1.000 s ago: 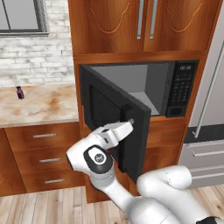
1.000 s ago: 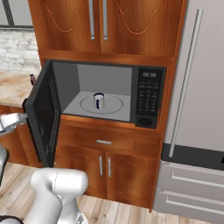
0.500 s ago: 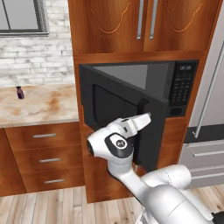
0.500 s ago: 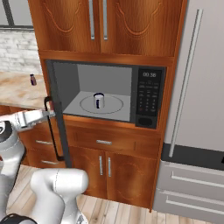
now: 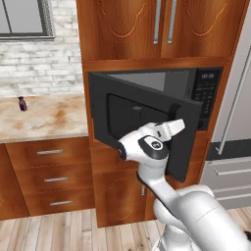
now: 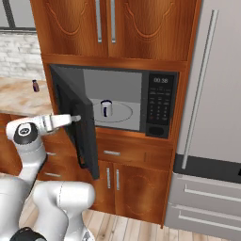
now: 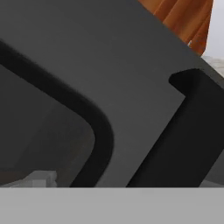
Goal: Pick the mug from the counter and place it inside the microwave. Then close the microwave.
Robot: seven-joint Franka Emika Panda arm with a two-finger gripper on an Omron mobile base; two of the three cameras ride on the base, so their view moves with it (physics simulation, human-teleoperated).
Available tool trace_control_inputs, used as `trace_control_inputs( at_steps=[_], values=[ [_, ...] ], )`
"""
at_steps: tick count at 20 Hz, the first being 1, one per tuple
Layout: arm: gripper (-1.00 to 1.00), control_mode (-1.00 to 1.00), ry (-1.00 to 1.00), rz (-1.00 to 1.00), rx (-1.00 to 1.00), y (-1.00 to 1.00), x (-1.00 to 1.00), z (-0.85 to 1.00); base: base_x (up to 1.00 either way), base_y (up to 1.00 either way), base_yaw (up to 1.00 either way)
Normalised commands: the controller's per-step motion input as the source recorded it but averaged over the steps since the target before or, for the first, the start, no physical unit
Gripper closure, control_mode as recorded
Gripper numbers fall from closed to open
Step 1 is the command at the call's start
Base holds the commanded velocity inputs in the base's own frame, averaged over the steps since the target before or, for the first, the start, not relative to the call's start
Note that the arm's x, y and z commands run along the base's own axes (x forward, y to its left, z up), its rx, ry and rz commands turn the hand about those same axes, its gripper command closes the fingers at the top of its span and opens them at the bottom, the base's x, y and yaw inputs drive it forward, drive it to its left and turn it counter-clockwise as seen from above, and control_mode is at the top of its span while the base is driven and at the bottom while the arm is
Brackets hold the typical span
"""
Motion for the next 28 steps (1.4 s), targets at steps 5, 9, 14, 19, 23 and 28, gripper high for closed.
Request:
trace_control_inputs(
  at_steps=[5,9,14,19,23,28],
  values=[
    [-1.00,-1.00,0.01,0.02,0.07,-0.31,0.57,0.00,0.00,0.00,0.00],
    [-1.00,-1.00,0.01,0.03,0.07,-0.27,0.52,0.00,0.00,0.00,0.00],
    [-1.00,-1.00,0.01,0.04,0.07,-0.24,0.54,0.00,0.00,0.00,0.00],
    [-1.00,-1.00,0.00,0.05,0.07,-0.25,0.65,0.00,0.00,0.00,0.00],
    [-1.00,-1.00,0.00,0.07,0.08,-0.16,0.47,0.00,0.00,0.00,0.00],
    [-1.00,-1.00,0.00,0.10,0.09,-0.07,0.30,0.00,0.00,0.00,0.00]
  ],
)
